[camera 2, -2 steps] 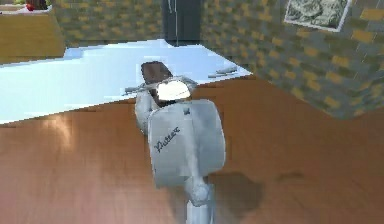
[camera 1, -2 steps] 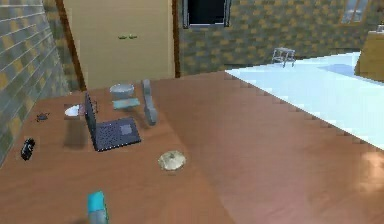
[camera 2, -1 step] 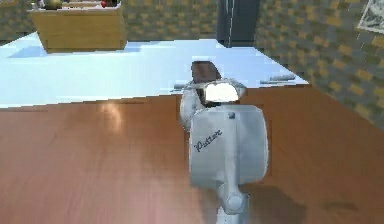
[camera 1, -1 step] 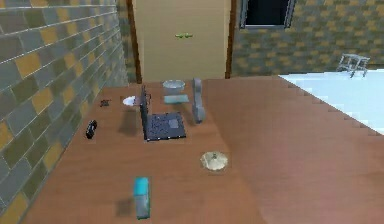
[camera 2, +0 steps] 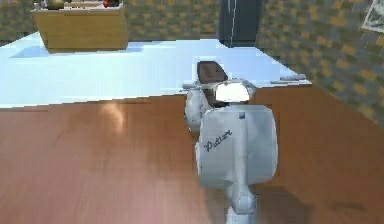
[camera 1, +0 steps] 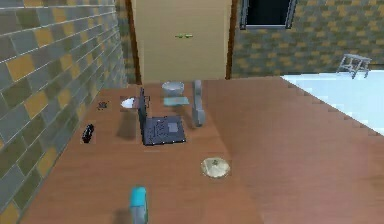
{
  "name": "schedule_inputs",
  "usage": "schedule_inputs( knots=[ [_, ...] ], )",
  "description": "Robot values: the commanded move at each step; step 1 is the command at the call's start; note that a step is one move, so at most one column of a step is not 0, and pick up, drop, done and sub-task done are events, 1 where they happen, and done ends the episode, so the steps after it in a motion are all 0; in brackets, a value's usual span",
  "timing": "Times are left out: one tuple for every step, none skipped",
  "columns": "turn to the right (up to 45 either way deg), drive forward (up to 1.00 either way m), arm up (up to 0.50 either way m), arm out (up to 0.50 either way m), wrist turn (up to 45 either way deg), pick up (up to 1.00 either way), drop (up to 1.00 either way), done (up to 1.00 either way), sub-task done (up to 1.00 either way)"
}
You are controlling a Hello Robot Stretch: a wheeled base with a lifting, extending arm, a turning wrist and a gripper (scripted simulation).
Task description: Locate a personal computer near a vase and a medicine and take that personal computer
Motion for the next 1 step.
schedule_inputs(
  knots=[
    [-45.0, 0.0, 0.0, 0.0, 0.0, 0.0, 0.0, 0.0, 0.0]
  ],
)
